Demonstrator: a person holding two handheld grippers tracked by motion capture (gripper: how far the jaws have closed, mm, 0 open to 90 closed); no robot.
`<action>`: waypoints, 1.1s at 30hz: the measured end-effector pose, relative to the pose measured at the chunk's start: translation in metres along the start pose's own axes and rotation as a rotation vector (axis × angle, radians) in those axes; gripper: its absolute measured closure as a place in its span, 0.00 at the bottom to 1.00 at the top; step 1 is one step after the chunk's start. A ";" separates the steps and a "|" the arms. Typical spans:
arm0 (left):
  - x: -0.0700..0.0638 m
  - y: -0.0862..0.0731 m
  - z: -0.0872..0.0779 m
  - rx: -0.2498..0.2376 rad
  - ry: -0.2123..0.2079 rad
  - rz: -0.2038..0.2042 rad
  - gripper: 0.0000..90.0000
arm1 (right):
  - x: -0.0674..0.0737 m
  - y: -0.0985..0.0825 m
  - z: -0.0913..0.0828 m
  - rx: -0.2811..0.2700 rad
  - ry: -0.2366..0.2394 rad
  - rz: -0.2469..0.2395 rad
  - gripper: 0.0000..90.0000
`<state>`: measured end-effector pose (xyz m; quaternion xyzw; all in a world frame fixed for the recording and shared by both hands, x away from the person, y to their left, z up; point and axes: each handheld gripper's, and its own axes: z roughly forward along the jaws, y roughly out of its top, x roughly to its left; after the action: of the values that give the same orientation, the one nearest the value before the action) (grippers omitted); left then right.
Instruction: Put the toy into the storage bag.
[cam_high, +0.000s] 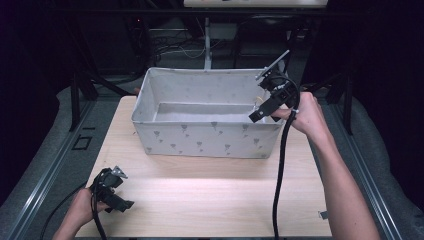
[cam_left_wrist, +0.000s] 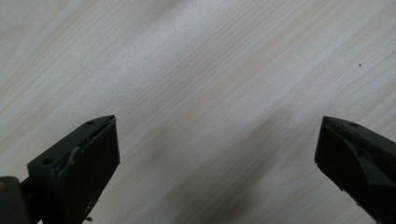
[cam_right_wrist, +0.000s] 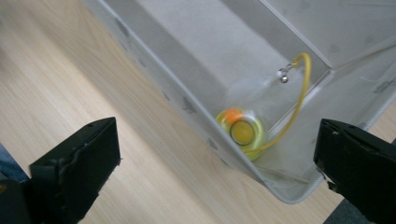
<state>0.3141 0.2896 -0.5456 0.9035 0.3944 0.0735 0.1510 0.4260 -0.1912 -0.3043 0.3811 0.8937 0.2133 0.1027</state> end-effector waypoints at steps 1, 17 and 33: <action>0.000 0.000 0.000 0.001 0.001 0.001 0.00 | 0.004 -0.002 0.000 -0.007 0.004 -0.007 0.00; 0.000 0.000 0.000 -0.001 -0.001 0.002 0.00 | 0.055 -0.058 0.020 -0.052 0.033 -0.083 0.00; -0.001 0.001 0.001 0.005 -0.002 0.009 0.00 | 0.079 -0.131 0.078 -0.091 0.070 -0.058 0.01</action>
<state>0.3138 0.2880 -0.5464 0.9057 0.3902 0.0725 0.1487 0.3151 -0.1919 -0.4352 0.3425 0.8967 0.2640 0.0948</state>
